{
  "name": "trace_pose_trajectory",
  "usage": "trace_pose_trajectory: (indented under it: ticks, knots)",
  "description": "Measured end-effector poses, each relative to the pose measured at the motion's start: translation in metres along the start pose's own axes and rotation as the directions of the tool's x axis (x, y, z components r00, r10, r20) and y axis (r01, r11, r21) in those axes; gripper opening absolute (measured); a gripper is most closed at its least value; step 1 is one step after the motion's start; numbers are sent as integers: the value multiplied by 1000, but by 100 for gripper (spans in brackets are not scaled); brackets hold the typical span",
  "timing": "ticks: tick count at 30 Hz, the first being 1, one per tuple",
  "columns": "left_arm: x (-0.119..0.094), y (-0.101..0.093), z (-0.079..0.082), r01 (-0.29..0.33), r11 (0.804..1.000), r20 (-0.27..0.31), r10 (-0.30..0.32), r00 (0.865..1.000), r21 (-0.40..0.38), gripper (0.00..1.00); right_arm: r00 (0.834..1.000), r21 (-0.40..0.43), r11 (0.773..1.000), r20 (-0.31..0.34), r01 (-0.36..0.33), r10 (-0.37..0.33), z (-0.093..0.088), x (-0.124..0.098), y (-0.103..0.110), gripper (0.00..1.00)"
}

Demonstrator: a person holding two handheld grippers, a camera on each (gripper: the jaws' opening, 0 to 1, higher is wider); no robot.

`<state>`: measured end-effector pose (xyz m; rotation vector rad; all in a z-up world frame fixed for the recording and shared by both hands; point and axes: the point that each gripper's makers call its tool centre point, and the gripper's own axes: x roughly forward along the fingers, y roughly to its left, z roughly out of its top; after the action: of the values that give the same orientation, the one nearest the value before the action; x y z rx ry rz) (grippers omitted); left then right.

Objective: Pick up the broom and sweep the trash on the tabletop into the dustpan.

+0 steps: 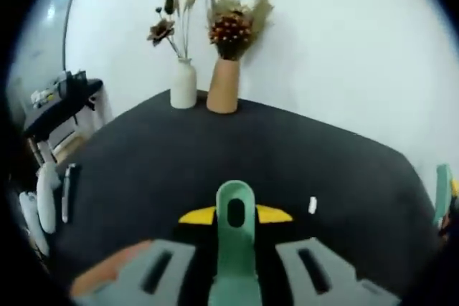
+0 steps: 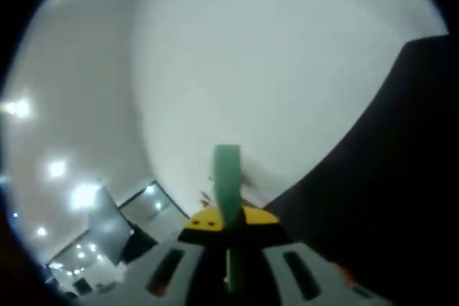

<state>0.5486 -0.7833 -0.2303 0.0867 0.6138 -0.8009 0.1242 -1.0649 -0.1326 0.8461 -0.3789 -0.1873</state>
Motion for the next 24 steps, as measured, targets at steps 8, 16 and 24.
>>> trace_pose_trajectory:
  ticks: [8,16,24]
  knots:
    - [14,-3,-13,-14,1000,-27,15,1000,27,20,1000,-7,1000,-1,4,-4,-1,0,1,6]
    - [16,-11,-21,75,996,-68,-72,995,40,22,1000,-14,1000,1,9,-9,-6,-1,3,6]
    - [2,-4,-13,122,992,-35,-121,992,17,30,1000,-21,1000,-2,11,-11,-8,-1,4,6]
